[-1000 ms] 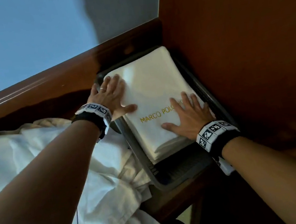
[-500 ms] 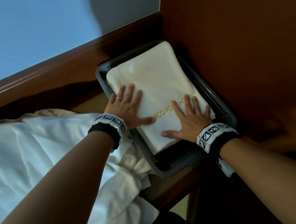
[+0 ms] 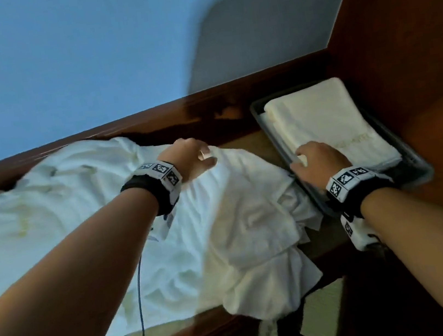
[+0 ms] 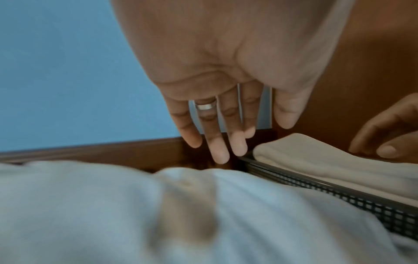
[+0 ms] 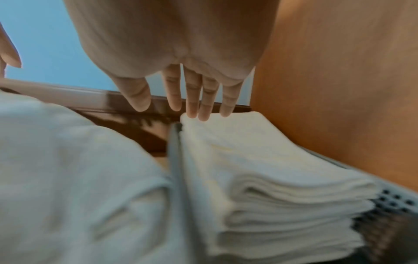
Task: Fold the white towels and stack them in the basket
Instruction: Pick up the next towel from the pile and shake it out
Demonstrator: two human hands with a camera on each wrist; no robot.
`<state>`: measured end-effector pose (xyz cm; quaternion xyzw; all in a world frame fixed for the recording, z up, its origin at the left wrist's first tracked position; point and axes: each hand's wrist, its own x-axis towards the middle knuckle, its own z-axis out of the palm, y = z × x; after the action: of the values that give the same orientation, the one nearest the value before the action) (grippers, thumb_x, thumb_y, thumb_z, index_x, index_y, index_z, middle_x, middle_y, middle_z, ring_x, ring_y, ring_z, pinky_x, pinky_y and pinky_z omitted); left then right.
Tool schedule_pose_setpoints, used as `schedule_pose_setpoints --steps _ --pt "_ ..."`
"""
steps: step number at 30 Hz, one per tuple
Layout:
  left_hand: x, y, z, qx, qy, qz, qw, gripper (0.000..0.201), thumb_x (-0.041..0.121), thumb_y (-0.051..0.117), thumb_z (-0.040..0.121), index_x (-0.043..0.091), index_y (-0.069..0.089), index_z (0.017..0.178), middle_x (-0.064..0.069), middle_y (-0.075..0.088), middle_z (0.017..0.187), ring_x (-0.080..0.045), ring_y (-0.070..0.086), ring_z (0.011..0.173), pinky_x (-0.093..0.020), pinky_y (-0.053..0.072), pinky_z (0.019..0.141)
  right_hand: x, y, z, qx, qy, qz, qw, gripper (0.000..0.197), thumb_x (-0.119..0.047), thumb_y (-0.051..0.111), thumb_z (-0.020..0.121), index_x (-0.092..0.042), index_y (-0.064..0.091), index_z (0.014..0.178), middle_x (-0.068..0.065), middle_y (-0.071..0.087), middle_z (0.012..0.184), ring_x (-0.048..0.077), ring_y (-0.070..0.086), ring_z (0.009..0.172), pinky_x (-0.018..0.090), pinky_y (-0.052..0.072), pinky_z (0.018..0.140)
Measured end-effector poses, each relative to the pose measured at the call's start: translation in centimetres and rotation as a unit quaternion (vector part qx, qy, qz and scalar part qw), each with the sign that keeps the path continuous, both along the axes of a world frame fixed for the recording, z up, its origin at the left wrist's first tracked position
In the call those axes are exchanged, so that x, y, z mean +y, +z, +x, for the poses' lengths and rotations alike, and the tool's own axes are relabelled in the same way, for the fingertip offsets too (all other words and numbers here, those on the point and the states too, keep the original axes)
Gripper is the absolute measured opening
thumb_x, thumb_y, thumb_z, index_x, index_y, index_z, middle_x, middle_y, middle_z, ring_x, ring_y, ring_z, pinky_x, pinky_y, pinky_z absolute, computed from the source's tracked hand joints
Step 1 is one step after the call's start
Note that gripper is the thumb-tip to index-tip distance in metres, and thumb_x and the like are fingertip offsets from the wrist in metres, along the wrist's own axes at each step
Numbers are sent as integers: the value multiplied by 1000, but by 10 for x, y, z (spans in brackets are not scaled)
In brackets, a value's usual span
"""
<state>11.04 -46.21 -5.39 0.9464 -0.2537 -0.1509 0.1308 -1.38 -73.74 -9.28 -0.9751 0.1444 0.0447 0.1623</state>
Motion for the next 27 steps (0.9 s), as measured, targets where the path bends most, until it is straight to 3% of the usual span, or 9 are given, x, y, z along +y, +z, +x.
schedule_pose_setpoints --steps 2,4,10,13,17,21,24,27 --pt "65 17 -7 -12 34 0 999 31 46 62 94 23 71 114 2 73 107 -24 64 106 -42 53 93 64 7 2 -13 26 33 999 18 -27 62 91 -13 69 99 12 63 108 37 61 103 39 50 82" --pt "128 30 -15 -30 74 3 997 27 45 61 95 23 72 108 3 72 103 -24 63 103 -41 52 91 126 11 6 -35 69 46 996 25 -24 60 90 -6 70 105 11 66 110 35 61 104 39 51 85" --pt "284 44 -45 -50 170 23 984 22 45 62 95 26 73 98 -1 71 98 -26 64 99 -37 51 84 283 16 17 -50 208 56 975 31 -29 54 96 -11 66 118 5 63 119 26 58 111 37 48 94" --pt "339 37 -58 -72 210 50 974 24 45 60 96 25 71 103 1 70 104 -24 63 102 -32 45 81 345 17 28 -43 279 26 959 37 -35 51 99 -13 62 127 4 59 126 25 54 119 37 47 96" --pt "376 8 -61 -60 219 46 973 37 41 62 95 21 65 126 -3 63 127 -26 59 116 -40 47 98 386 14 54 -32 309 -25 950 38 -39 47 100 -16 58 129 2 53 130 25 49 121 36 44 95" --pt "389 -16 -52 -57 217 119 967 63 53 63 91 29 44 146 -4 47 145 -31 49 129 -47 45 102 400 14 86 -17 350 -73 934 36 -42 50 98 -18 60 122 1 53 124 25 48 118 39 44 96" --pt "392 -36 -44 -30 232 132 963 66 57 68 86 27 45 140 -6 46 136 -34 50 122 -49 48 96 415 9 103 -34 411 -120 903 35 -44 50 97 -17 63 115 3 55 118 26 48 116 40 38 94" --pt "387 -52 -46 -103 221 123 962 40 46 64 91 18 56 119 -11 51 112 -39 53 102 -45 46 75 437 2 115 -36 388 -137 911 44 -53 41 99 -17 64 112 5 61 116 27 51 114 42 36 93"
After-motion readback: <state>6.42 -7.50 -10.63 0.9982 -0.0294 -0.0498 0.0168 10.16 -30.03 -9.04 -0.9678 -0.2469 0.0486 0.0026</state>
